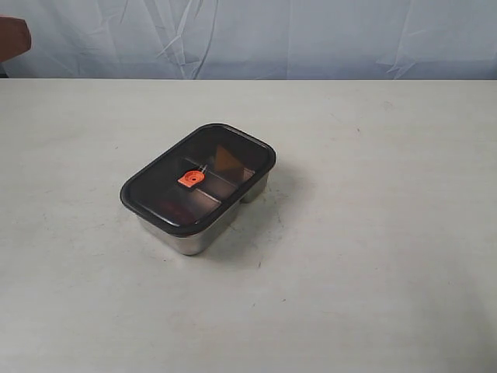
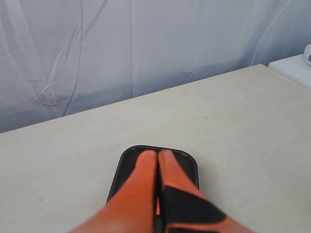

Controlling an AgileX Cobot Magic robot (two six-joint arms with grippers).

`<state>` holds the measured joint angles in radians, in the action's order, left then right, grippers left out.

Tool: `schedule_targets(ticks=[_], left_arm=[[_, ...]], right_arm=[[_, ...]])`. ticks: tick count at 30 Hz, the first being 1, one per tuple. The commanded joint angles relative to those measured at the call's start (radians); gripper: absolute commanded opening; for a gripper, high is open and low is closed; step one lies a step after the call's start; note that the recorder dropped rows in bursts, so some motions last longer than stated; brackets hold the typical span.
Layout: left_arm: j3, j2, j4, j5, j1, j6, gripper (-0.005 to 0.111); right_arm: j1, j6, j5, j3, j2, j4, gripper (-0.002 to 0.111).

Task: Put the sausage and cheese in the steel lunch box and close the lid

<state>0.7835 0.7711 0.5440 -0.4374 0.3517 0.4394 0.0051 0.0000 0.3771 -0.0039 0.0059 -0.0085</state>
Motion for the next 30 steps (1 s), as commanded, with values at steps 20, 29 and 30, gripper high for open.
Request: schedule_targets(ticks=[20,29,30], left_arm=[[-0.039,-0.097,-0.188,0.012,0.006,-0.084,0.000],[-0.280,-0.581,-0.360,-0.065,-0.300,-0.229,0.000],[-0.296,-0.612,-0.360,-0.072,-0.338,-0.229,0.000]], right_arm=[[-0.005,0.000,-0.020,0.004,-0.006,0.014,-0.001],[-0.005,0.000,-0.020,0.004,-0.006,0.014,-0.001],[-0.005,0.000,-0.020,0.004,-0.006,0.014,-0.001]])
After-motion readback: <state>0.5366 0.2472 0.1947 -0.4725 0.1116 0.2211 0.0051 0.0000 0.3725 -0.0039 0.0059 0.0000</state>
